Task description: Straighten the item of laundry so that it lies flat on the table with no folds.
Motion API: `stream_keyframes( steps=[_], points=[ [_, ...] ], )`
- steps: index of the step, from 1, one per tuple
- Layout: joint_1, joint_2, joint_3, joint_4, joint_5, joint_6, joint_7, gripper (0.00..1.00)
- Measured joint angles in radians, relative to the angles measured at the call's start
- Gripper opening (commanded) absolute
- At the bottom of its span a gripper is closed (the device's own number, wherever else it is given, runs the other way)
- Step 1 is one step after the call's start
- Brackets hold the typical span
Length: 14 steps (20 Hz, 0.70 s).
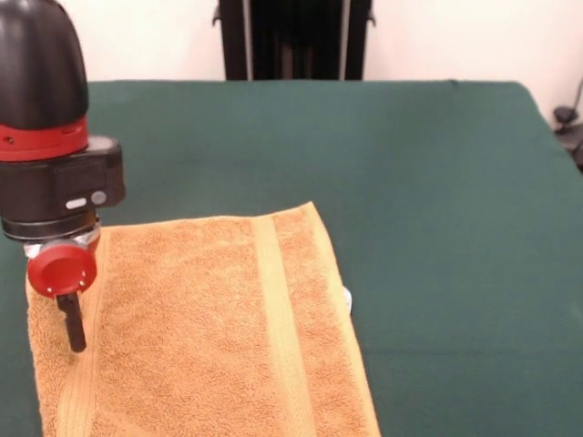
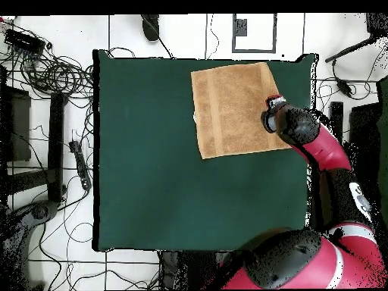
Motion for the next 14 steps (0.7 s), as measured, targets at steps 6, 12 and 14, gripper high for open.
stream_keyframes(
  steps=[6, 12, 14],
  points=[
    [-0.059, -0.009, 0.080, 0.026, -0.042, -0.003, 0.000, 1.00],
    [-0.106, -0.015, 0.147, 0.049, -0.105, -0.024, 0.000, 1.00],
    [-0.118, -0.014, 0.166, 0.050, -0.124, -0.026, 0.000, 1.00]
  ],
)
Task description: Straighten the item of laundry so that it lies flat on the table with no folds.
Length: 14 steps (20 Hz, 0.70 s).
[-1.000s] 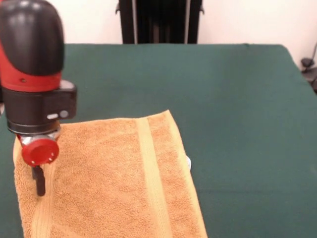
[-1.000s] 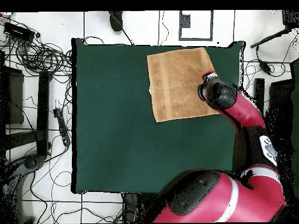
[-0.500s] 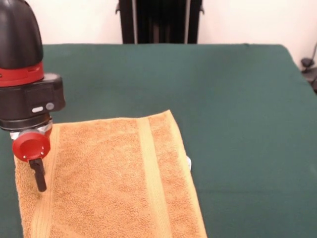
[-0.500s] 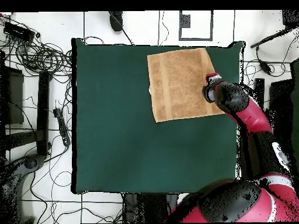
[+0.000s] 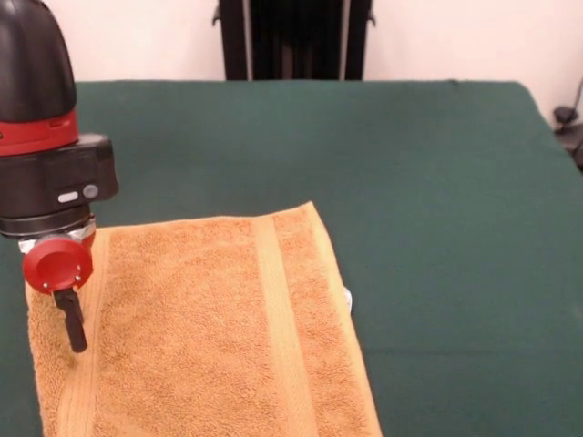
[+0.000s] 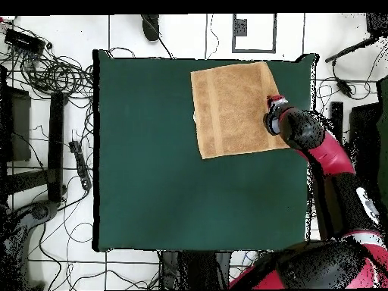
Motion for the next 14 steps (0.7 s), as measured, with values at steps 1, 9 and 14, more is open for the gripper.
stream_keyframes(
  steps=[1, 9, 14],
  points=[
    [-0.006, 0.001, 0.011, 0.000, -0.009, 0.000, 0.000, 1.00],
    [-0.044, 0.016, 0.095, 0.000, -0.063, -0.007, 0.000, 1.00],
    [-0.042, 0.022, 0.115, 0.000, -0.063, -0.011, 0.000, 1.00]
  ],
)
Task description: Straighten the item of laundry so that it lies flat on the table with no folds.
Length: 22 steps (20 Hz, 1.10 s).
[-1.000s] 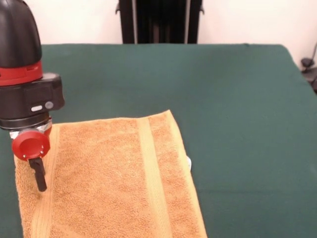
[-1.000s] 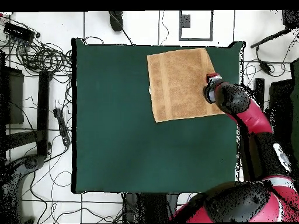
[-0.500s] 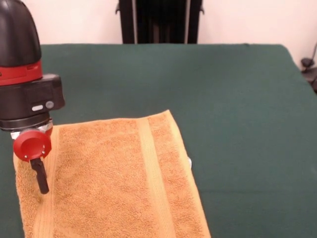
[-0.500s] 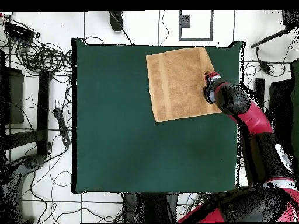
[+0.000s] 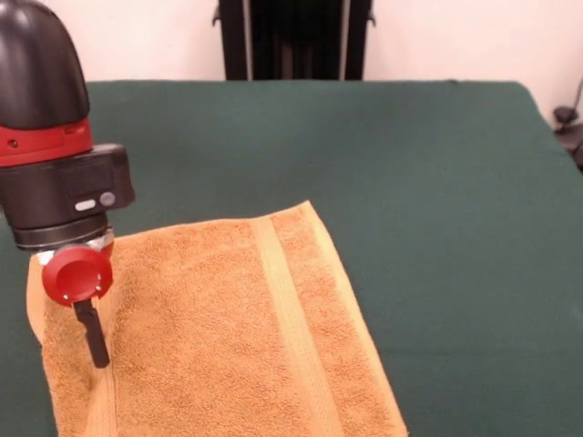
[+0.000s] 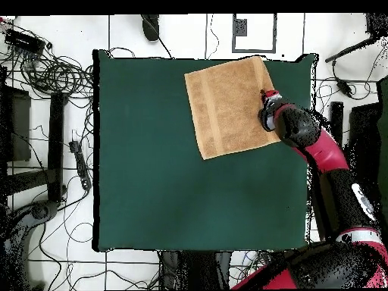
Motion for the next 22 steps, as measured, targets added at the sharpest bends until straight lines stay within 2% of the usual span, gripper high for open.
stream_keyframes(
  steps=[17, 18, 22],
  points=[
    [0.070, -0.008, 0.010, 0.026, 0.015, 0.072, 0.000, 1.00],
    [0.086, -0.012, -0.008, 0.024, 0.014, 0.070, 0.000, 1.00],
    [0.242, -0.034, -0.193, -0.021, -0.011, 0.027, 0.002, 1.00]
  ],
)
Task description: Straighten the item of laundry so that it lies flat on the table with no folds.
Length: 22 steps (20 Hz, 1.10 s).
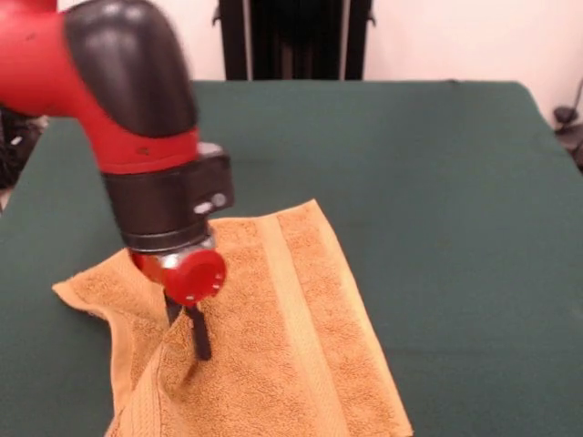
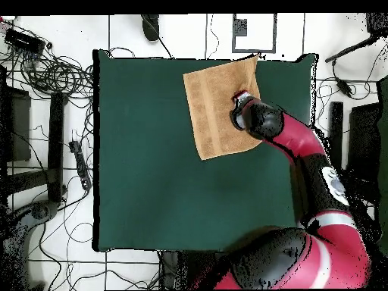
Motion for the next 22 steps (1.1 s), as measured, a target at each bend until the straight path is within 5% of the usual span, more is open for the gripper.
stream_keyframes(
  steps=[4, 8, 12, 22],
  points=[
    [0.252, 0.020, -0.307, -0.051, -0.029, -0.115, 0.019, 1.00],
    [0.377, 0.039, -0.489, -0.062, -0.035, -0.185, 0.030, 1.00],
    [0.383, 0.034, -0.549, -0.063, -0.036, -0.202, 0.030, 1.00],
    [0.204, -0.086, -0.566, -0.061, -0.042, -0.202, 0.030, 1.00]
  ],
)
